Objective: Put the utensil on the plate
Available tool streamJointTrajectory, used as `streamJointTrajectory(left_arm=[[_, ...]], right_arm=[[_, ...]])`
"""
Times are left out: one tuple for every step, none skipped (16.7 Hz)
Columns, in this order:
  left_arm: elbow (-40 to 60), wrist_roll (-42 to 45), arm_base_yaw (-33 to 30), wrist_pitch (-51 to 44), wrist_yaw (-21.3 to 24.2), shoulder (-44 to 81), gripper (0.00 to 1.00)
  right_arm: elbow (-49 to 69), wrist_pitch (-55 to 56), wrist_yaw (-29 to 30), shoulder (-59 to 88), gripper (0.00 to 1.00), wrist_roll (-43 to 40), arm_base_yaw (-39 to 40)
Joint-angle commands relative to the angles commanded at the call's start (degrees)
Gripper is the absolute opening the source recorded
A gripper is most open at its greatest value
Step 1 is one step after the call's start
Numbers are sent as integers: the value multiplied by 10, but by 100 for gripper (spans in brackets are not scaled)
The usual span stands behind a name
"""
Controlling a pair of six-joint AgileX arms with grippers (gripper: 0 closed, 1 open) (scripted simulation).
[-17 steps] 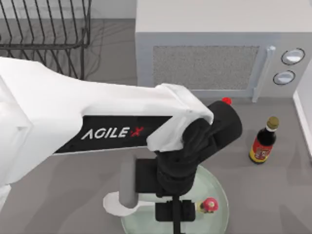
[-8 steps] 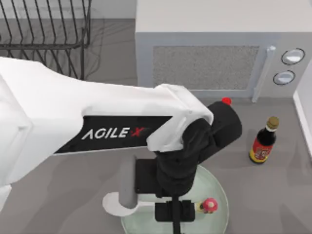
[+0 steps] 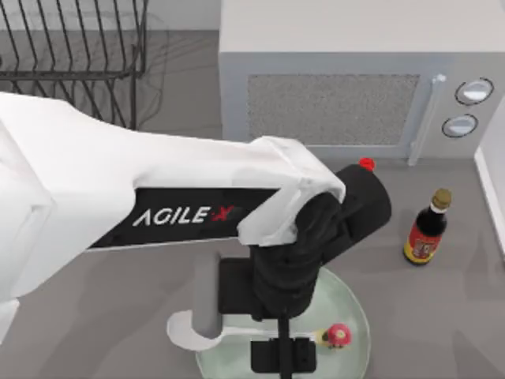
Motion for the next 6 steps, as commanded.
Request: streamJointTrajectory(left_arm=[[0,0,0,0,0,0,100],[0,0,0,0,0,0,100],[0,0,0,0,0,0,100],[0,0,0,0,0,0,100],[0,0,0,0,0,0,100],[0,0,0,0,0,0,100]], right_arm=[[0,0,0,0,100,0,0],[0,0,0,0,100,0,0],[0,0,0,0,100,0,0],[0,0,0,0,100,0,0],[0,0,0,0,100,0,0],[0,0,0,0,100,0,0]])
